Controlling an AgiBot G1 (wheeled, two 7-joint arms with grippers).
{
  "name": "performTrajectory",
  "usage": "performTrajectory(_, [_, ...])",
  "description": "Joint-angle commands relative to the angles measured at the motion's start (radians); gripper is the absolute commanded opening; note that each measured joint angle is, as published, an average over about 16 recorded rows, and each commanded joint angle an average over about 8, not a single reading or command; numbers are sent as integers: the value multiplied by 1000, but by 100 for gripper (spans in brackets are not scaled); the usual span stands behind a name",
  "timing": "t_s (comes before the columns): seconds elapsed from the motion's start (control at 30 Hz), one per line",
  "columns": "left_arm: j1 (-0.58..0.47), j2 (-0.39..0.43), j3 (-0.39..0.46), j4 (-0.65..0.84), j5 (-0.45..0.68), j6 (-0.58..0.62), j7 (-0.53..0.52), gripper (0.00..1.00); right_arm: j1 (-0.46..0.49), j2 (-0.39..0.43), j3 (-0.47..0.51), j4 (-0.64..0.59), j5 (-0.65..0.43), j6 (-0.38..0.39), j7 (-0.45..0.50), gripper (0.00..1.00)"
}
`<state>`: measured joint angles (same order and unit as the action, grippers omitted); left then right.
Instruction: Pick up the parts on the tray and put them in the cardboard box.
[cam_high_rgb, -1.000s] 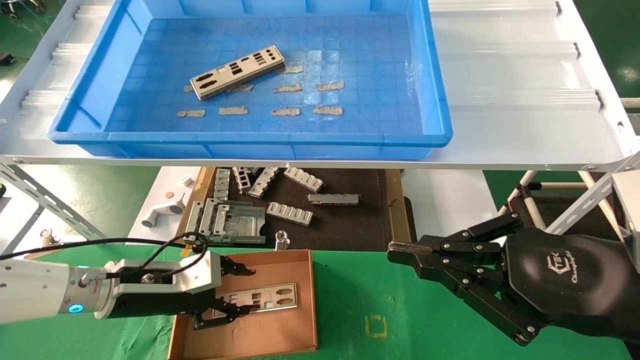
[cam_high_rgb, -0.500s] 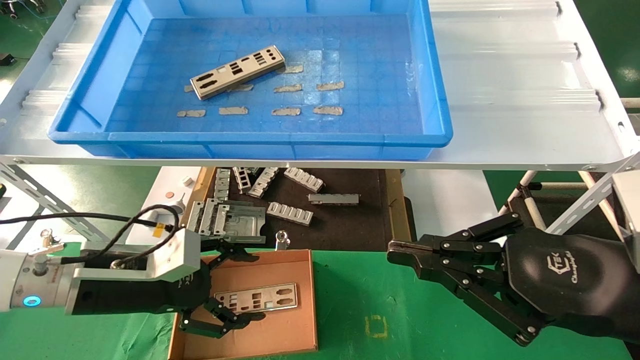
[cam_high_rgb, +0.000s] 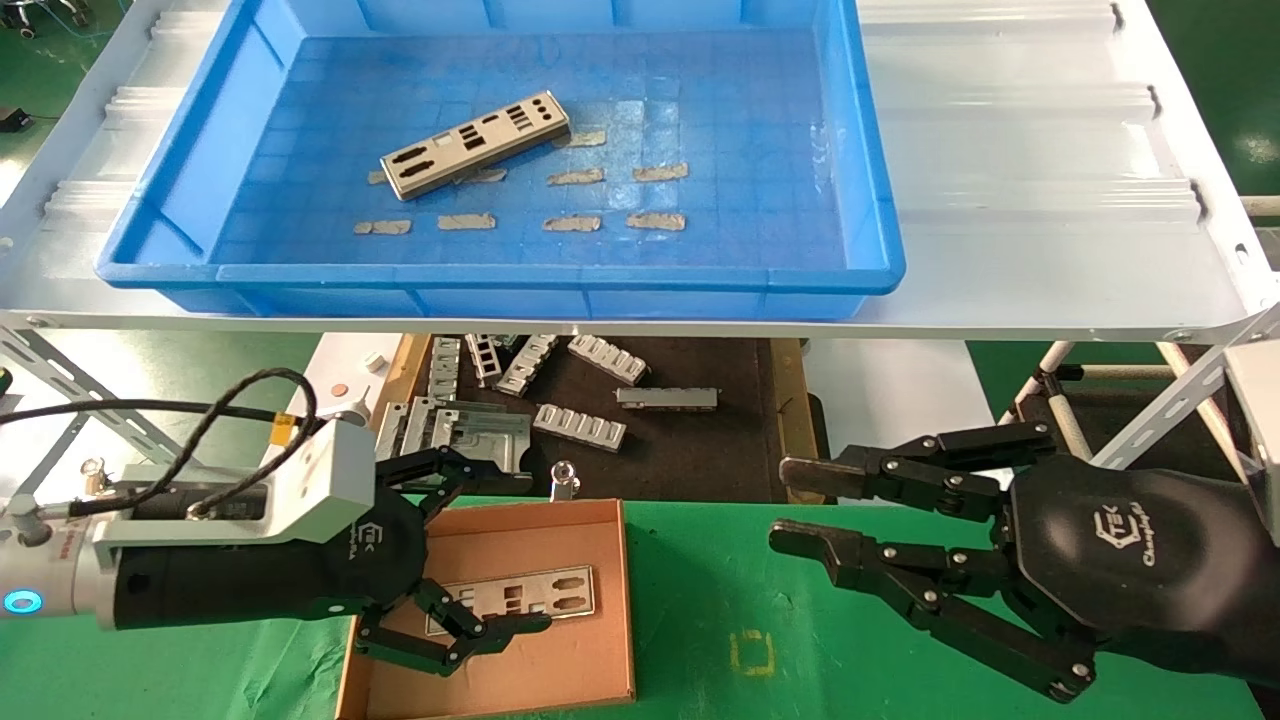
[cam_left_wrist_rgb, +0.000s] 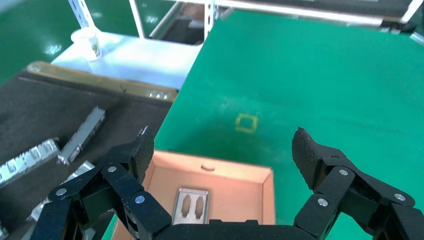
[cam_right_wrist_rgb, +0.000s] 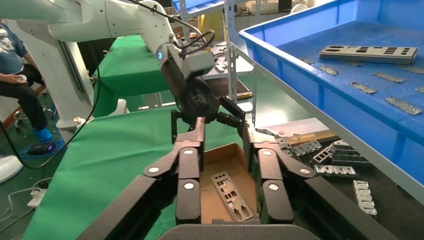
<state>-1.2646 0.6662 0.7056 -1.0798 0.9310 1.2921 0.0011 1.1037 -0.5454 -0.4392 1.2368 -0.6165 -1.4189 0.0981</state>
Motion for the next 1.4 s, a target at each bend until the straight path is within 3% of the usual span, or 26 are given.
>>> performTrajectory(0.03, [9, -3, -21, -10, -10, 10, -9, 100, 0, 0, 0, 0, 0, 0, 0, 100])
performTrajectory(1.4, [193, -56, -434, -208, -204, 207, -191, 100, 0, 0, 0, 0, 0, 0, 0, 100])
